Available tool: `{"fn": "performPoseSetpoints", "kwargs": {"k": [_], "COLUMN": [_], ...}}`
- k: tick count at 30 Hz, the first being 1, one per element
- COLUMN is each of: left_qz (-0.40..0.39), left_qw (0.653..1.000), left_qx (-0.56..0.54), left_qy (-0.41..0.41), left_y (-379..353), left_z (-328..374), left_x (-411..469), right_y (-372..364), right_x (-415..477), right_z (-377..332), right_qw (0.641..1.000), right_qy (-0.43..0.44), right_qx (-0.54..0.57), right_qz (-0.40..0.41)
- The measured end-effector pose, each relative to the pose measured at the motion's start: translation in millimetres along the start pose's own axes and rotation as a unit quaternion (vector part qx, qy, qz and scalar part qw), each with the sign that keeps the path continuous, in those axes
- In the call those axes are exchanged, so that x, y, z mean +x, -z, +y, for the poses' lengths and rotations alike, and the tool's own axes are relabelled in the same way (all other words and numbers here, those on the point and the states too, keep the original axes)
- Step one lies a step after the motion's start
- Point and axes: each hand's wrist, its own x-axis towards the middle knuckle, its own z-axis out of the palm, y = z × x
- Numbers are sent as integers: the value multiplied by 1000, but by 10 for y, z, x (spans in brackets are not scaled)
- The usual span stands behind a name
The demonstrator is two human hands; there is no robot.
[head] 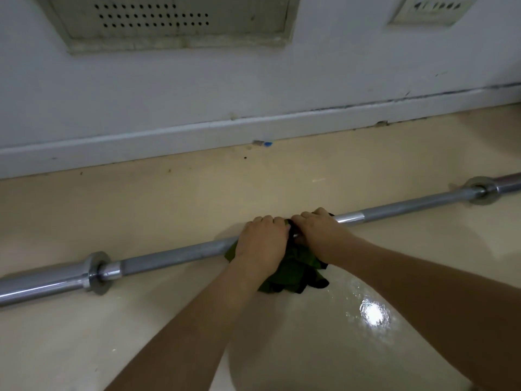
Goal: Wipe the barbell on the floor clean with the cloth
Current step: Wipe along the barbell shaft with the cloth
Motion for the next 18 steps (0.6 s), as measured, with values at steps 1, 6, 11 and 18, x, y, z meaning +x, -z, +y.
{"fn": "performPoseSetpoints", "kwargs": {"k": [1,6,11,18], "left_qz": [-6,0,51,46], "left_qw": [1000,1000,998,998], "left_qx": [-8,10,9,-16], "left_qy": [-1,8,41,43], "left_y": [-18,-52,-59,-262], "left_z": [47,27,239,410], "left_x": [-87,-711,-864,-1048], "right_y": [12,11,-73,-222], "right_x": [-85,-479,-744,-946], "right_z": [-25,-141,-165,-290], "right_qw": [1000,994,995,985], "right_qy": [7,20,-3,-69], "right_qx": [3,-15,53,132], "right_qz": [-21,-104,-81,81]}}
